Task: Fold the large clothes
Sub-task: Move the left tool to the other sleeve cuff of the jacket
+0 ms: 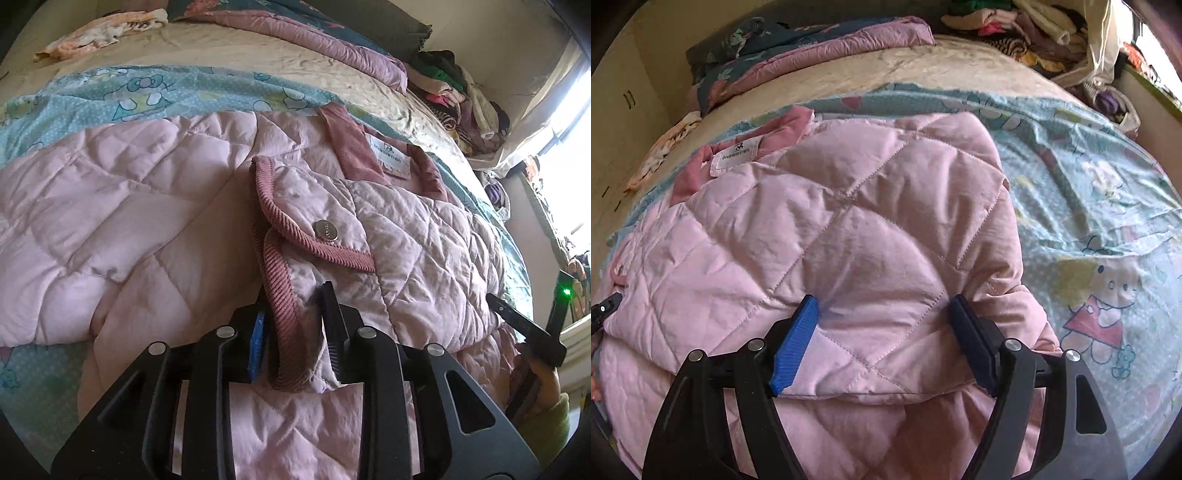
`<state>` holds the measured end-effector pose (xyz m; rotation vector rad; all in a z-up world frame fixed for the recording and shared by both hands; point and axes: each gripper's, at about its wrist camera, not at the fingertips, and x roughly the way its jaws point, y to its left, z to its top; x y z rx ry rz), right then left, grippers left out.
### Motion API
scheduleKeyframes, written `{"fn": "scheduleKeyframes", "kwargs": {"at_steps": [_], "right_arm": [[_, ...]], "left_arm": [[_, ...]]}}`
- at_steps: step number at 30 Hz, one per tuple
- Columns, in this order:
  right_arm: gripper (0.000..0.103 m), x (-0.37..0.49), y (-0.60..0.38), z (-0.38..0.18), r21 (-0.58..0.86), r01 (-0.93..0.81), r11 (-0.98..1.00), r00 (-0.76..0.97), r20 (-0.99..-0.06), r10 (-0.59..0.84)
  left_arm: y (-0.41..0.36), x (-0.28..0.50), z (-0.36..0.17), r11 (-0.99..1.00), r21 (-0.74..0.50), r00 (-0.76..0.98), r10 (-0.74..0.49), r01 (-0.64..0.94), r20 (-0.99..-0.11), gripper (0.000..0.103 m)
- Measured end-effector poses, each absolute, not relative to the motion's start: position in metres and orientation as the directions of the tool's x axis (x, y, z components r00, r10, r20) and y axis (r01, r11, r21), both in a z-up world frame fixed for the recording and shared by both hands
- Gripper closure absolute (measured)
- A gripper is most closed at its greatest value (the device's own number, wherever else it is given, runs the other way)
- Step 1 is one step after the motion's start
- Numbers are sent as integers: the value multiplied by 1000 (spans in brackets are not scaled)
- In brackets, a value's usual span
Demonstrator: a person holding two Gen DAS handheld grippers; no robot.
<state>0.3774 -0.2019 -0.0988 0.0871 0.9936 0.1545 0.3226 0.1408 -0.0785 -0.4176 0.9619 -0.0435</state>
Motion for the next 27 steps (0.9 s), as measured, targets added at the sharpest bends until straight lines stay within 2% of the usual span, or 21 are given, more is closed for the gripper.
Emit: {"fn": "scheduleKeyframes", "kwargs": {"at_steps": [2, 5, 6, 9, 11, 13, 27], "right_arm": [[20, 370, -198, -93, 148, -91, 985, 552, -816, 174], [12, 353, -194, -80, 190, -102, 976, 583, -784, 214], [11, 349, -193, -76, 200, -108, 974, 589, -776, 225], [7, 335, -188, -66, 242, -125, 962, 601, -753, 267], [5, 329, -184, -61, 259, -128, 957, 601, -748, 282], [5, 322, -177, -56, 268, -139, 953, 600, -744, 296], [4, 290, -111, -14, 253, -276, 927, 605, -704, 372]], "left_arm": [[139, 321, -75, 927, -344, 571, -203, -149, -795, 71], [137, 316, -70, 932, -332, 578, -193, -144, -793, 53], [137, 314, -68, 933, -329, 582, -189, -144, -791, 51], [137, 308, -61, 935, -324, 588, -181, -146, -788, 35], [138, 301, -55, 936, -319, 602, -168, -152, -781, 19], [138, 295, -52, 937, -313, 608, -159, -156, -778, 9], [171, 258, -37, 904, -301, 624, -50, -303, -780, 9]]}}
